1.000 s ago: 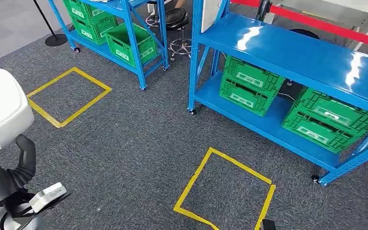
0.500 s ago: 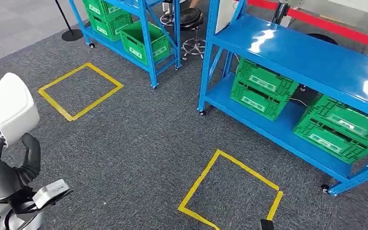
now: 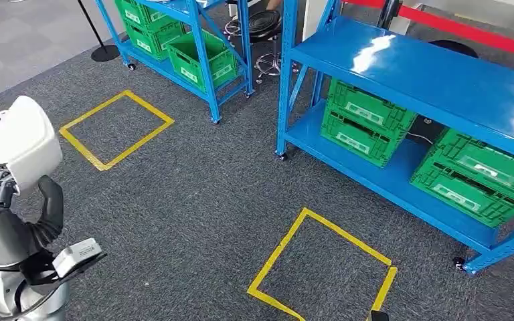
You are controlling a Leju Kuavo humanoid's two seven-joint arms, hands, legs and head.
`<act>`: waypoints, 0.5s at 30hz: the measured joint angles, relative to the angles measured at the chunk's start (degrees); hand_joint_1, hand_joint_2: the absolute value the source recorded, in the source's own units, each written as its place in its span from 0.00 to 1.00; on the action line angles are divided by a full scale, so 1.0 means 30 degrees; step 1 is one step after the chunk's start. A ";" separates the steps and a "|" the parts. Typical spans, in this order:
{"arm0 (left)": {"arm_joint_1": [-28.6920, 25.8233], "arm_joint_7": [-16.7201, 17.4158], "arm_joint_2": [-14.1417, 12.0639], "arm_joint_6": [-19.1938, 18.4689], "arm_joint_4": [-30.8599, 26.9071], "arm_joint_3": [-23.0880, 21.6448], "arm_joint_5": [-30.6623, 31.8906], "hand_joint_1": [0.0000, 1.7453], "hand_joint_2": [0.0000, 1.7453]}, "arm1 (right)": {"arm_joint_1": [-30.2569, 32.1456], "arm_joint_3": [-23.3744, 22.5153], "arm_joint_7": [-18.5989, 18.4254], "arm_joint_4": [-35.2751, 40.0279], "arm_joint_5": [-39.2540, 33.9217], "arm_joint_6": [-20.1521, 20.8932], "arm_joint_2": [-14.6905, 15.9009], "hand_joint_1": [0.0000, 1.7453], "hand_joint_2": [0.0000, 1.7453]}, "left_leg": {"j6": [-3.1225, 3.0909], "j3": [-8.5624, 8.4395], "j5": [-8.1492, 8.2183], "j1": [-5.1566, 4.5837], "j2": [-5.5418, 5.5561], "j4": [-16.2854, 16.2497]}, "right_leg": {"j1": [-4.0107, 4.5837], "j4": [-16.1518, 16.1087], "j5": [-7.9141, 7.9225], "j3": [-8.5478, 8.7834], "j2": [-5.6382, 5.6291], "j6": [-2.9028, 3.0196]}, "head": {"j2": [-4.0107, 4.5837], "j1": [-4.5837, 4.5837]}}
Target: Take the parts from the cabinet and place them on the table.
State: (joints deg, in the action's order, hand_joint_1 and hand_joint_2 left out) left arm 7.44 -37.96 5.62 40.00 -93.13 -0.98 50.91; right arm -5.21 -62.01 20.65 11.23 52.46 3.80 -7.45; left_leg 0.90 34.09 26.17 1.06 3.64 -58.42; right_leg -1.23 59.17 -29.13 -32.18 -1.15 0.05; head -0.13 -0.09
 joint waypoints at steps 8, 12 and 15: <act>0.0211 0.0021 0.0044 0.0000 0.0065 -0.0073 0.0029 1.00 1.00 | -0.0009 0.0000 -0.0138 0.0000 0.0320 0.0051 0.0000 0.00 0.00 | -0.0159 -0.0279 -0.0417 0.0203 0.0108 0.0784 | 0.0077 0.1538 -0.1219 -0.0625 0.0155 -0.0361 | 0.0000 -0.0058; 0.0089 -0.0291 0.0051 0.0000 0.0131 -0.0087 -0.0305 1.00 1.00 | 0.0025 0.0000 -0.0146 0.0000 0.0400 0.0051 0.0000 0.00 0.00 | -0.0121 -0.0123 -0.0390 0.0214 0.0537 0.0651 | -0.0014 0.5213 -0.2468 -0.2446 0.0161 -0.0590 | 0.0000 -0.0102; 0.0007 -0.0576 0.0051 0.0000 0.0102 -0.0080 -0.0511 1.00 1.00 | 0.0011 0.0000 -0.0124 0.0000 0.0546 0.0051 0.0007 0.00 0.00 | 0.0203 0.0043 -0.0253 0.0395 0.1199 0.0227 | -0.0258 0.0709 -0.0121 -0.0061 -0.0325 -0.0763 | 0.0000 -0.0109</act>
State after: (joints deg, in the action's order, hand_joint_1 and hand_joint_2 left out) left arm 7.46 -39.69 5.77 40.00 -92.83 -1.22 49.37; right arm -5.17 -62.01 20.28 11.23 54.10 3.96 -7.43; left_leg 1.51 34.22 25.41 2.25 7.23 -57.74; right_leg -2.00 61.29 -29.50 -32.36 -2.12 -2.24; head -0.13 -0.42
